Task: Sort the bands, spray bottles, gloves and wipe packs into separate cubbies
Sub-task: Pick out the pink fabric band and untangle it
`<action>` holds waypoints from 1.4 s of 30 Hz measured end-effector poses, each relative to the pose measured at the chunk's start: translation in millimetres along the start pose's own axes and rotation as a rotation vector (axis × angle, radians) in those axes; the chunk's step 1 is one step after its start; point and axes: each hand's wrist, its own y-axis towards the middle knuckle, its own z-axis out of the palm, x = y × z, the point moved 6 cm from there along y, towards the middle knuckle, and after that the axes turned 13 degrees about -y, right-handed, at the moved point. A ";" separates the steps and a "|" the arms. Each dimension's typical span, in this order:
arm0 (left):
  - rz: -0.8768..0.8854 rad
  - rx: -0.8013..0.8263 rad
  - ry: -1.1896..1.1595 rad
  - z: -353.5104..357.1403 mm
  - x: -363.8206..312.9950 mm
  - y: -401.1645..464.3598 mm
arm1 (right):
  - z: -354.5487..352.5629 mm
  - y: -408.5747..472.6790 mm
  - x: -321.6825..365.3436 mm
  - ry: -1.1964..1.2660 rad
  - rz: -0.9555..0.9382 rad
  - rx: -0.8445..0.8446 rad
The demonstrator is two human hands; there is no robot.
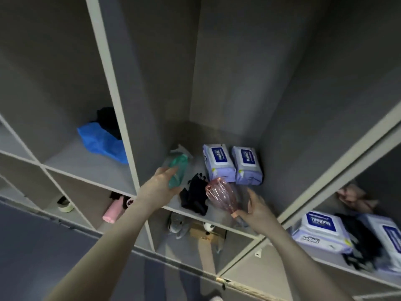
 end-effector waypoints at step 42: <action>-0.216 0.207 0.620 36.4 51.9 154.5 | -104.9 87.8 82.8 -0.582 0.034 -0.061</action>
